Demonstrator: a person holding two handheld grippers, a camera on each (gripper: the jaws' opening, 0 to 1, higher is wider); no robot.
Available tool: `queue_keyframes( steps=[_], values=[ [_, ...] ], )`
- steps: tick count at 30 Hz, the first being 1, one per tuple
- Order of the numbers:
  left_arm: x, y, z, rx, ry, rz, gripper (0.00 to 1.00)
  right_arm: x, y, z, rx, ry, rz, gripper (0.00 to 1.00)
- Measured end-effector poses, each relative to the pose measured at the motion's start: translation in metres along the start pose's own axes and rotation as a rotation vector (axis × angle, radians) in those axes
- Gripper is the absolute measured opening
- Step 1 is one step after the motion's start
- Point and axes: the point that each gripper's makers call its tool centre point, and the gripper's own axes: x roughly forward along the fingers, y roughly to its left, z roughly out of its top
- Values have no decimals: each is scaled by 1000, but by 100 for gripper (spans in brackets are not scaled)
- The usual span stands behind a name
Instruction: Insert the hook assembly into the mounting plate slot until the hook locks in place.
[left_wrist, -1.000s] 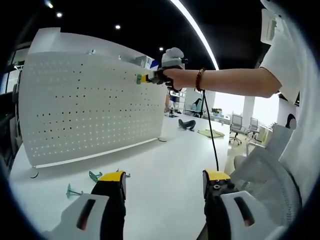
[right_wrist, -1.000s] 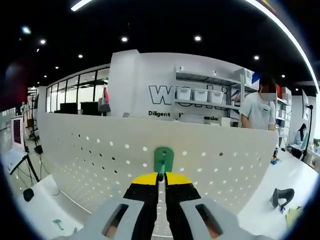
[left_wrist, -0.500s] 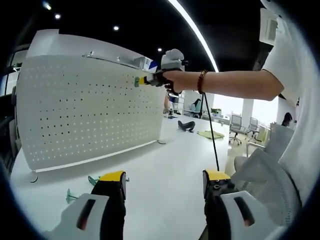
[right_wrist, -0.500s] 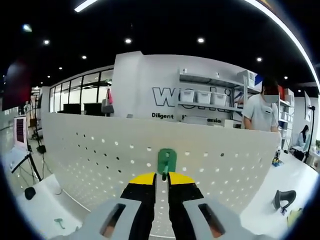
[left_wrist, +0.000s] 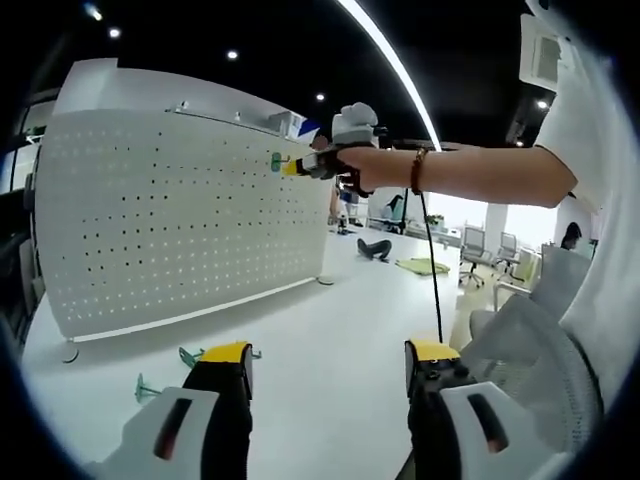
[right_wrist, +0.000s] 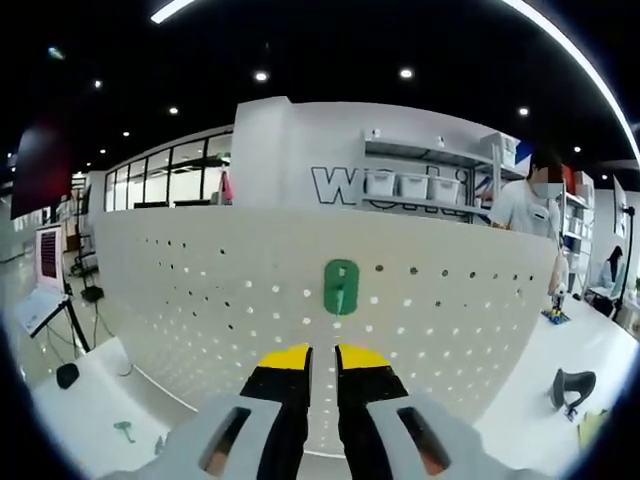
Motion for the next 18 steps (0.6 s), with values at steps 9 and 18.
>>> queue_keyframes(
  steps=[9, 18],
  values=[
    [-1, 4, 5, -2, -3, 19, 61, -20, 15, -24, 23, 16, 38, 8],
    [4, 2, 3, -25, 15, 41, 59, -41, 42, -48, 51, 32, 118, 9]
  ],
)
